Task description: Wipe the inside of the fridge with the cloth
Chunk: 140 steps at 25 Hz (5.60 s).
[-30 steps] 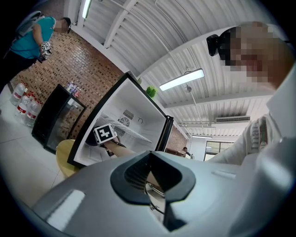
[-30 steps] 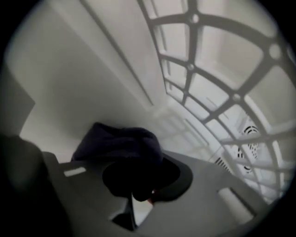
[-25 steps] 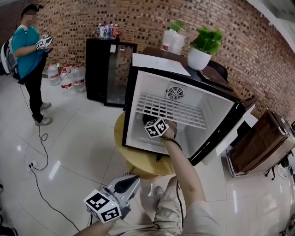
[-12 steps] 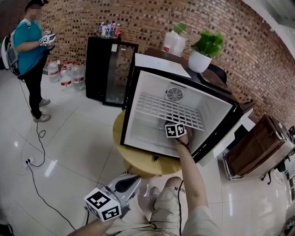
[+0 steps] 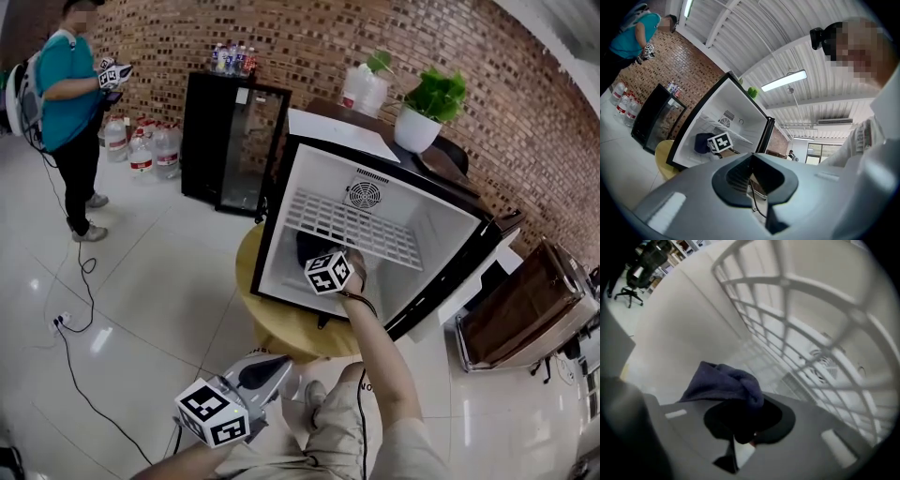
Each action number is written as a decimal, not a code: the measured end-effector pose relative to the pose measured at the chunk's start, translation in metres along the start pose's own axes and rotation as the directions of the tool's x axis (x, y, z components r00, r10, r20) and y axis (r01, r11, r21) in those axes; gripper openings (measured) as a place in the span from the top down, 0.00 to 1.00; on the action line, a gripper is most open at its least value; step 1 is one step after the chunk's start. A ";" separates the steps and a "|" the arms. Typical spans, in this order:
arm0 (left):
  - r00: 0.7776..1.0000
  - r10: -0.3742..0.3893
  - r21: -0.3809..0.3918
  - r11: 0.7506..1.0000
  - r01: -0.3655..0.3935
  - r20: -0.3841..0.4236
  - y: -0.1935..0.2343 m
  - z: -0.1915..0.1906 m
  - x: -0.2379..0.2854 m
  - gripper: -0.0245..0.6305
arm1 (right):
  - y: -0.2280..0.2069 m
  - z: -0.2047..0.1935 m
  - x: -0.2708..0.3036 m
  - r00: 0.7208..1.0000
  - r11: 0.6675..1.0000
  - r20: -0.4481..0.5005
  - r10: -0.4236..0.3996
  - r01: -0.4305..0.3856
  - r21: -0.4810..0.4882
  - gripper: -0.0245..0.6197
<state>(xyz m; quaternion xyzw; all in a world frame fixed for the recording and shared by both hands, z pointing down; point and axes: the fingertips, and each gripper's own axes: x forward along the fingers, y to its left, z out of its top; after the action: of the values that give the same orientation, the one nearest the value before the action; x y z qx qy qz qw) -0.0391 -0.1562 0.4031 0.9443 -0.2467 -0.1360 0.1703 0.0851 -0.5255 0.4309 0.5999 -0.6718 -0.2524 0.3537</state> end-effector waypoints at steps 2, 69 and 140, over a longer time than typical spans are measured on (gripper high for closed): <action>1.000 0.000 0.003 1.000 0.000 0.011 0.000 0.003 0.000 0.96 | 0.026 0.018 0.019 0.999 0.998 0.006 0.051 -0.050 -0.044 0.90; 1.000 -0.017 -0.024 1.000 0.016 -0.022 0.001 -0.014 0.007 0.96 | 0.103 0.005 -0.023 0.696 0.675 0.117 0.709 -0.717 0.174 0.18; 0.999 -0.041 0.008 0.999 0.041 -0.001 -0.017 0.001 0.008 0.96 | 0.001 -0.115 -0.042 0.866 0.959 -0.435 0.246 -0.151 0.242 0.85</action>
<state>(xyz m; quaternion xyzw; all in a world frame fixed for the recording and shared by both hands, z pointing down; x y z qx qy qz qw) -0.0259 -0.1467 0.3946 0.9499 -0.2277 -0.1380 0.1639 0.1751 -0.4739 0.4954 0.6021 -0.6489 0.0037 0.4652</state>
